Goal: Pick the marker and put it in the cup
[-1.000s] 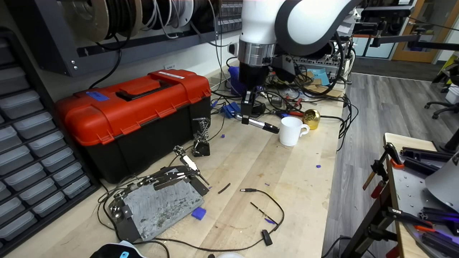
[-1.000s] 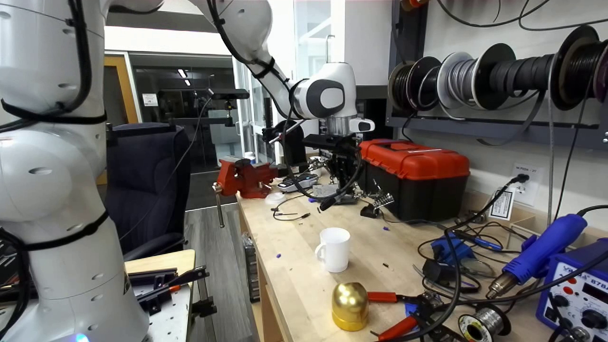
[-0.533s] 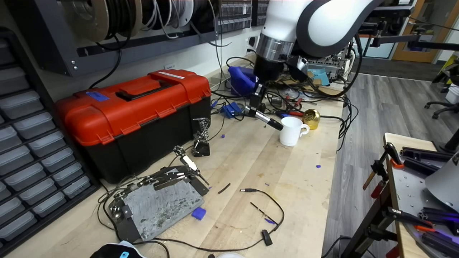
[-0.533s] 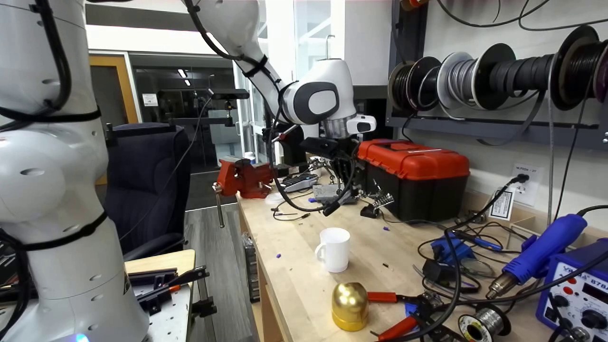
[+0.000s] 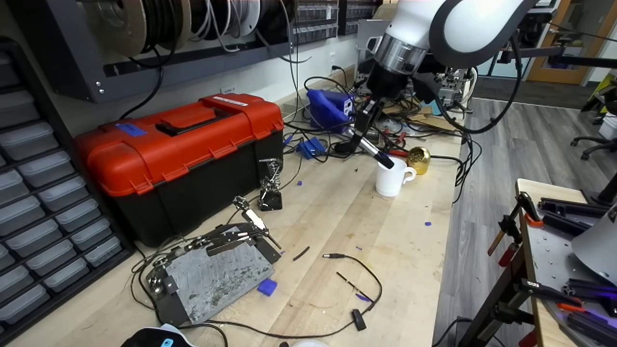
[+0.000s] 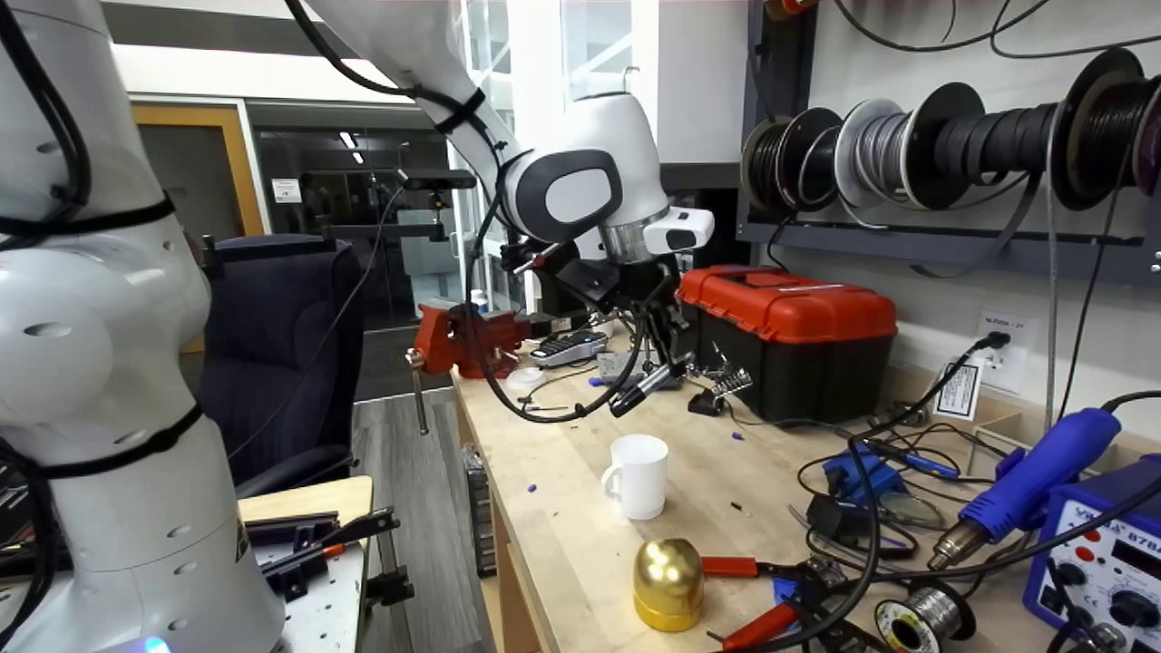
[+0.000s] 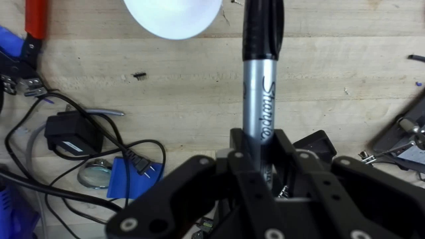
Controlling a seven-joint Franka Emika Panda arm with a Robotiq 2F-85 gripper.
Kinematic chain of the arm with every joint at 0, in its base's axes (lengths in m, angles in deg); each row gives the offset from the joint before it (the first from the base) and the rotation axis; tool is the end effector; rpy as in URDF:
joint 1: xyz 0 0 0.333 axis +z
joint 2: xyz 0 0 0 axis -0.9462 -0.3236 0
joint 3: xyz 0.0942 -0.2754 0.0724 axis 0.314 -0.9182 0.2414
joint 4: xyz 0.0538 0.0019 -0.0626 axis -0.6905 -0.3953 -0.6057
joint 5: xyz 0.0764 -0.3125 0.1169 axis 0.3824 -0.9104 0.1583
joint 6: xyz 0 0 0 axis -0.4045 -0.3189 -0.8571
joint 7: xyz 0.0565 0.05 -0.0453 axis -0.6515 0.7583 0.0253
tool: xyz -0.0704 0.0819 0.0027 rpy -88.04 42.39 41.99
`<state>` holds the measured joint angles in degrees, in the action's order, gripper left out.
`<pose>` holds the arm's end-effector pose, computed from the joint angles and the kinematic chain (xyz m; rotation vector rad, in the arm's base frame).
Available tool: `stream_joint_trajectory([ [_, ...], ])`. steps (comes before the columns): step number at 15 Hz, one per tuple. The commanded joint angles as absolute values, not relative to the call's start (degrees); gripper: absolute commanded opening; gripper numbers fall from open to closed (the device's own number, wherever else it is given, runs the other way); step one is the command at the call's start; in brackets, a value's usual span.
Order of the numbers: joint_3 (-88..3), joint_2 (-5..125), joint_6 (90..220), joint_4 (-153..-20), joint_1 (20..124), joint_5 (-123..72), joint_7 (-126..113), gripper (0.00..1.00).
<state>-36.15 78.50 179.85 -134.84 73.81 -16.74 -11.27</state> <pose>0.4699 0.0381 0.3715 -3.0271 -0.0025 -0.5451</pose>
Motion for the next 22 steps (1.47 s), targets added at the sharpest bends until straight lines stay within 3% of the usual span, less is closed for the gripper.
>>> stream_joint_trajectory([
  [1,-37.0,84.8,182.4,-140.8,73.2,-16.1,-10.3,0.04],
  [11,-37.1,86.1,187.1,-142.6,69.6,-21.2,-6.7,0.04],
  [22,-30.0,85.0,192.1,-143.5,61.4,-46.8,18.7,0.04],
])
